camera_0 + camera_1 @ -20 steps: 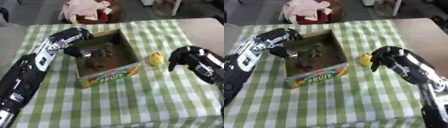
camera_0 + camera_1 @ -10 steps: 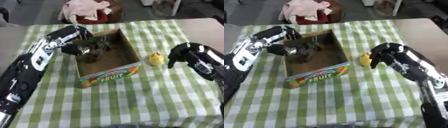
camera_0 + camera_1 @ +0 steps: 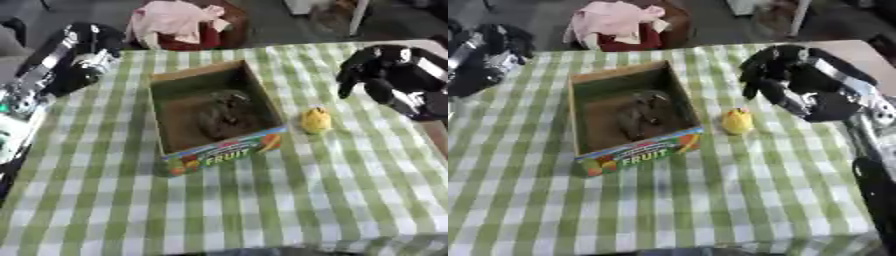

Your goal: Pick up objects on the table and place them in the box.

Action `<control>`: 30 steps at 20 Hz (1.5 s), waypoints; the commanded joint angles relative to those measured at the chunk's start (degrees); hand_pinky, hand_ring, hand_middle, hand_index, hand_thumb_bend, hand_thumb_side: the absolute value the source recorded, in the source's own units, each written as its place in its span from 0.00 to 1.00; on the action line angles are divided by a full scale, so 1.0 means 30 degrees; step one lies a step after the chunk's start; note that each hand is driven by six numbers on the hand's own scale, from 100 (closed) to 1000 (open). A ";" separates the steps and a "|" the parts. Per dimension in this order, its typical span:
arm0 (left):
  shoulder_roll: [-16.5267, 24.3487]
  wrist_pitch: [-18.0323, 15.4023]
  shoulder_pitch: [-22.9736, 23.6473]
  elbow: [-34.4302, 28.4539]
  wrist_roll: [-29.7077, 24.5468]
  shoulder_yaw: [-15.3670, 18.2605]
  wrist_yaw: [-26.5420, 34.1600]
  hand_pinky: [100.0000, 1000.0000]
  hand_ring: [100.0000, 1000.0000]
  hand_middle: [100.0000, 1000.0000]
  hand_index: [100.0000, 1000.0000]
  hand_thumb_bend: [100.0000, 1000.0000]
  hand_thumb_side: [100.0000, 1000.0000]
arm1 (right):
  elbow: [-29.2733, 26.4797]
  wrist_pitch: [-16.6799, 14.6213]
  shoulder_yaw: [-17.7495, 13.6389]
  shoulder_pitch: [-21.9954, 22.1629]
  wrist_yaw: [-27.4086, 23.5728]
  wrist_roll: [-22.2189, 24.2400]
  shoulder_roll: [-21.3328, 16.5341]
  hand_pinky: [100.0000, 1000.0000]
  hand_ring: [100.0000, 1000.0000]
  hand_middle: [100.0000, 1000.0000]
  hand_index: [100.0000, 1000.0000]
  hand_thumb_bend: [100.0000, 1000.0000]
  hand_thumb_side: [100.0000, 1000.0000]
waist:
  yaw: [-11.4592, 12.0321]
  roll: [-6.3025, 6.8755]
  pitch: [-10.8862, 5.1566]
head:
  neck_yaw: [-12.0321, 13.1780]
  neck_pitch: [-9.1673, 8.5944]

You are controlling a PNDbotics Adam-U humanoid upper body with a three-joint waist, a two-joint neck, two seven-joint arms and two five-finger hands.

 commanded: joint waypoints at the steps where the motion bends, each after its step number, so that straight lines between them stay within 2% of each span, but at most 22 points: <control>1: 0.0749 0.0691 0.0907 -0.2239 0.0656 0.0903 0.1116 0.53 0.58 0.55 0.74 0.00 0.69 | 0.2043 -0.1569 0.0487 -0.1062 0.1425 0.0610 -0.1168 0.53 0.57 0.63 0.78 0.31 0.37 | 0.0187 -0.0007 -0.0190 | -0.0280 0.0092; 2: 0.0723 0.0827 0.1351 -0.2673 0.0822 0.1073 0.1243 0.53 0.57 0.55 0.74 0.00 0.70 | 0.2787 -0.2060 0.0612 -0.1372 0.1899 0.0792 -0.1228 0.54 0.58 0.64 0.79 0.35 0.34 | 0.0284 -0.0005 -0.0180 | -0.0327 0.0092; 6: 0.0282 0.1290 0.2998 -0.3834 0.1333 0.1664 0.1594 0.52 0.57 0.54 0.73 0.00 0.73 | 0.6021 -0.3771 0.0834 -0.2580 0.4396 0.1307 -0.1031 0.56 0.61 0.66 0.80 0.40 0.25 | 0.0609 0.0076 -0.0164 | -0.0523 0.0092; 9: -0.0175 0.1563 0.3896 -0.4249 0.1608 0.2020 0.1851 0.52 0.56 0.54 0.73 0.00 0.74 | 0.8150 -0.4995 0.0752 -0.3226 0.6774 0.1073 -0.0659 0.59 0.66 0.69 0.82 0.40 0.25 | 0.0790 0.0178 -0.0164 | -0.0683 0.0092; 10: -0.0336 0.1638 0.4152 -0.4366 0.1730 0.2151 0.1953 0.51 0.56 0.54 0.73 0.00 0.75 | 0.8836 -0.5450 0.0644 -0.3411 0.7832 0.0787 -0.0523 0.61 0.68 0.70 0.82 0.38 0.22 | 0.0863 0.0213 -0.0185 | -0.0757 0.0092; 11: -0.0478 0.1697 0.4351 -0.4486 0.1841 0.2264 0.2036 0.51 0.56 0.54 0.73 0.00 0.75 | 0.9460 -0.5880 0.0502 -0.3559 0.8917 0.0377 -0.0389 0.62 0.70 0.71 0.82 0.40 0.27 | 0.0920 0.0246 -0.0195 | -0.0806 0.0092; 15: -0.0869 0.1889 0.4890 -0.4799 0.2086 0.2534 0.2203 0.51 0.56 0.54 0.73 0.00 0.76 | 1.1204 -0.7128 -0.0088 -0.3879 1.3206 -0.2185 -0.0014 0.69 0.76 0.75 0.83 0.39 0.29 | 0.1035 0.0325 -0.0198 | -0.0905 0.0090; 21: -0.1233 0.2146 0.5336 -0.4778 0.2159 0.2726 0.2053 0.51 0.56 0.54 0.73 0.00 0.77 | 1.2007 -0.8399 -0.0166 -0.3860 1.9287 -0.6275 0.0153 0.74 0.80 0.78 0.84 0.39 0.32 | 0.1036 0.0308 -0.0177 | -0.0982 0.0072; 28: -0.1429 0.2221 0.5536 -0.4762 0.2147 0.2702 0.1964 0.51 0.56 0.54 0.73 0.00 0.78 | 1.2829 -0.8269 -0.0239 -0.3847 2.3382 -0.9961 0.0558 0.69 0.71 0.71 0.79 0.38 0.26 | 0.1059 0.0356 -0.0220 | -0.1022 0.0076; 30: -0.1489 0.2246 0.5587 -0.4736 0.2128 0.2667 0.1951 0.51 0.56 0.54 0.73 0.00 0.78 | 1.3082 -0.8202 -0.0263 -0.3868 2.3934 -1.0733 0.0706 0.65 0.64 0.64 0.74 0.37 0.19 | 0.1074 0.0385 -0.0226 | -0.1047 0.0075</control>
